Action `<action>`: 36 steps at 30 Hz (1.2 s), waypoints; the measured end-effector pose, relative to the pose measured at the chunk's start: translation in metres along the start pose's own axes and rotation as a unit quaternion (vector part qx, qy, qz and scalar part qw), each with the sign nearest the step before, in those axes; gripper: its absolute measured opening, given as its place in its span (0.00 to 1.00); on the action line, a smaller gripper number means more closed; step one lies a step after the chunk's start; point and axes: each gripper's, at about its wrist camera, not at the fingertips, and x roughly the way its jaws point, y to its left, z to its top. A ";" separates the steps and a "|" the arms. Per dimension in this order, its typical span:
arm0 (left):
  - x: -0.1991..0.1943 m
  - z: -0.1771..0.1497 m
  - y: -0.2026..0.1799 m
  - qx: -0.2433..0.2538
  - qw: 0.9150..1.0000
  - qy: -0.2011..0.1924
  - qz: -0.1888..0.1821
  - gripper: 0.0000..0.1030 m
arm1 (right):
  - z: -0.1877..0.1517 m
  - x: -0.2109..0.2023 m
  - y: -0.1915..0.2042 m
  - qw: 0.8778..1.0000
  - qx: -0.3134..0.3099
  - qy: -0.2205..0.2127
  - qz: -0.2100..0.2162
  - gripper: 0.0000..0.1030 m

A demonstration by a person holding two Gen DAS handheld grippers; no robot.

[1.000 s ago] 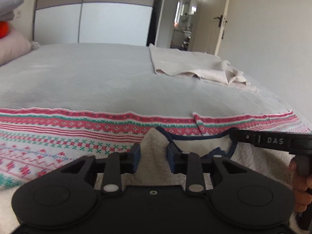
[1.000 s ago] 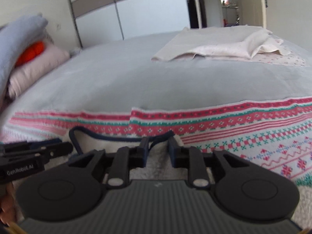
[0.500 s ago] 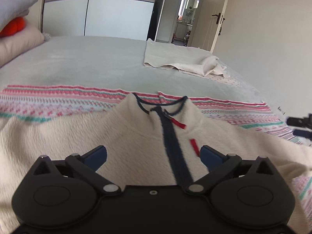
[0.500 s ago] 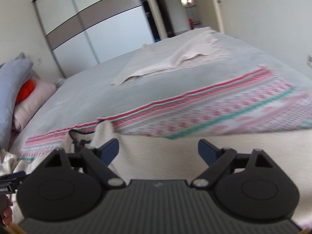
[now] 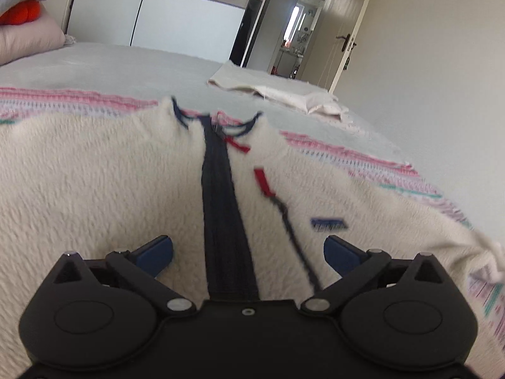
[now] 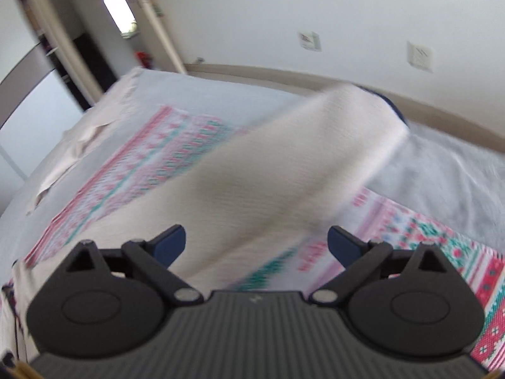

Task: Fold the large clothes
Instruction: 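Grasp the sleeve cuff with the right gripper and lift it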

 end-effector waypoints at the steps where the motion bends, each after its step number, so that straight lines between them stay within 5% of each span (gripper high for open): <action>1: -0.001 0.002 0.001 -0.002 1.000 -0.001 -0.003 1.00 | 0.000 0.008 -0.011 1.000 0.018 0.002 -0.003 0.95; 5: -0.002 0.005 0.015 -0.039 0.998 -0.009 -0.042 1.00 | 0.008 0.022 -0.011 0.998 0.023 -0.059 -0.009 0.89; 7: -0.005 0.006 0.021 -0.057 0.997 -0.011 -0.056 1.00 | 0.013 0.029 -0.006 0.995 0.022 -0.088 -0.031 0.73; 9: -0.007 0.005 0.022 -0.063 0.996 -0.012 -0.062 1.00 | 0.017 0.034 -0.006 0.992 0.023 -0.111 -0.059 0.37; 11: -0.008 0.006 0.021 -0.059 0.996 -0.011 -0.063 1.00 | 0.022 0.032 -0.005 0.990 0.030 -0.124 -0.055 0.18; 18: -0.014 0.018 0.027 -0.052 0.996 0.025 -0.065 1.00 | 0.045 -0.042 0.055 0.977 -0.044 -0.209 -0.004 0.14; 26: -0.035 0.042 0.059 -0.078 0.995 0.041 -0.048 1.00 | 0.060 -0.158 0.177 0.943 -0.128 -0.285 0.117 0.14; 36: -0.077 0.064 0.092 -0.058 0.998 -0.009 -0.004 1.00 | -0.015 -0.219 0.335 0.889 -0.258 -0.240 0.291 0.14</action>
